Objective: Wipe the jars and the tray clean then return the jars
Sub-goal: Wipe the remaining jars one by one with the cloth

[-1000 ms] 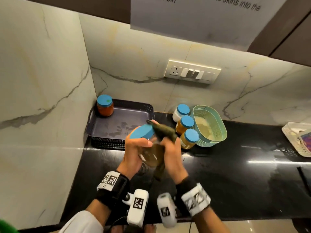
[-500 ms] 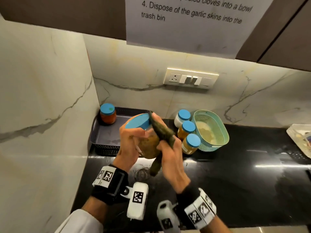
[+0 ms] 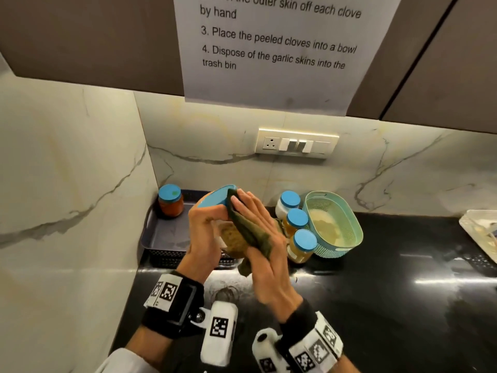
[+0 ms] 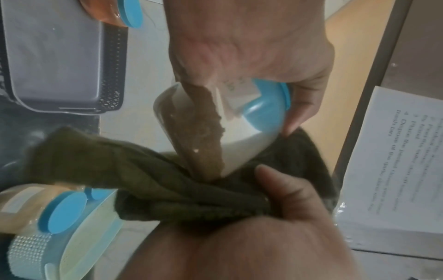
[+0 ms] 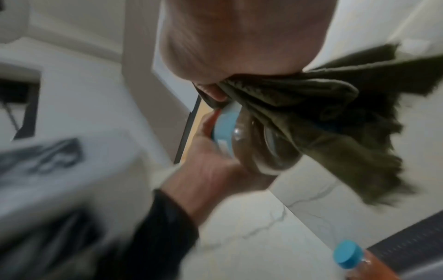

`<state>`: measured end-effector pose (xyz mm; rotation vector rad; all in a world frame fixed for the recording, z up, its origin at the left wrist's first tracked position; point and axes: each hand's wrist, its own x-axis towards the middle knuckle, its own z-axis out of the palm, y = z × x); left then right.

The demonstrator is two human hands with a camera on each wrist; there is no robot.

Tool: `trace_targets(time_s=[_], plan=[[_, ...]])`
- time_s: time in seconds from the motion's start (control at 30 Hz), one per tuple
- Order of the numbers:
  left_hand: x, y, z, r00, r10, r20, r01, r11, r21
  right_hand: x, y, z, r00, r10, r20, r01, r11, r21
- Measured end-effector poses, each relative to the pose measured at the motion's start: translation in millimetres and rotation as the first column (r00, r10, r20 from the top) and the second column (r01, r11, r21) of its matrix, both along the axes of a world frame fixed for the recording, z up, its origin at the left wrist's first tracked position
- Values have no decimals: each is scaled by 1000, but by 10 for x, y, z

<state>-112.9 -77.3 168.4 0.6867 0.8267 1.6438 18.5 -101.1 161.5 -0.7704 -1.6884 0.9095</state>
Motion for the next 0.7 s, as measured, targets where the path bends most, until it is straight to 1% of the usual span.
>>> trace_targets(time_s=[0.07, 0.1, 0.13, 0.17, 0.2, 0.23, 0.27, 0.3, 0.33, 0.4, 0.43, 0.5, 0.53, 0.57, 0.6, 0.63, 0.67, 0.7], plan=[[67, -23, 14, 998, -9, -60, 9, 1000, -7, 63, 154, 95, 991, 25, -131, -50, 979, -195], [74, -29, 29, 996, -2, -93, 2, 1000, 3, 88, 198, 79, 986, 31, -162, -75, 960, -270], [83, -43, 72, 993, -13, -115, 15, 1000, 19, 93, 150, 133, 980, 45, -196, -104, 948, -302], [85, -55, 121, 992, -36, -119, 41, 998, 42, 79, 80, 187, 979, 41, -200, -101, 949, -299], [80, -57, 165, 992, -58, -112, 65, 996, 60, 68, 25, 199, 984, 20, -178, -64, 968, -242], [62, -38, 173, 994, -65, -89, 70, 996, 50, 60, -33, 177, 992, -11, -126, -6, 991, -130], [52, -12, 180, 996, -71, -61, 73, 997, 20, 63, -70, 119, 998, -22, -53, 22, 1000, -5], [56, 9, 182, 997, -60, -41, 60, 998, -10, 70, -49, 71, 999, -45, 14, 44, 996, 78], [70, 21, 190, 997, -44, -57, 42, 998, -38, 91, 37, 16, 999, -44, 7, 43, 996, 78], [131, 25, 207, 995, -16, -100, 8, 997, -80, 168, 193, 93, 997, 0, -82, -7, 996, -91], [158, 28, 224, 994, -3, -109, -6, 996, -84, 196, 253, 103, 999, -28, -44, 24, 996, -85], [176, 22, 224, 996, 6, -89, -11, 998, -59, 145, 165, 180, 996, 5, -94, -19, 988, -154], [167, 16, 226, 998, 1, -64, -4, 999, -53, 91, 56, 223, 991, -4, -132, -16, 989, -149], [162, 34, 208, 999, 7, -43, -10, 998, -58, 59, -21, 200, 995, -23, -94, 17, 998, -64], [163, 37, 195, 999, 19, -35, -21, 998, -61, 57, -51, 92, 999, -26, -33, 28, 998, 59], [172, 50, 170, 999, 40, -27, -42, 997, -70, 76, -15, 18, 1000, -24, 0, 23, 992, 122], [189, 60, 148, 997, 67, -25, -69, 994, -88, 95, 63, -27, 1000, -4, -12, 5, 994, 109], [201, 75, 131, 995, 99, -17, -101, 988, -121, 116, 143, -24, 999, 21, -40, -18, 998, 61]])
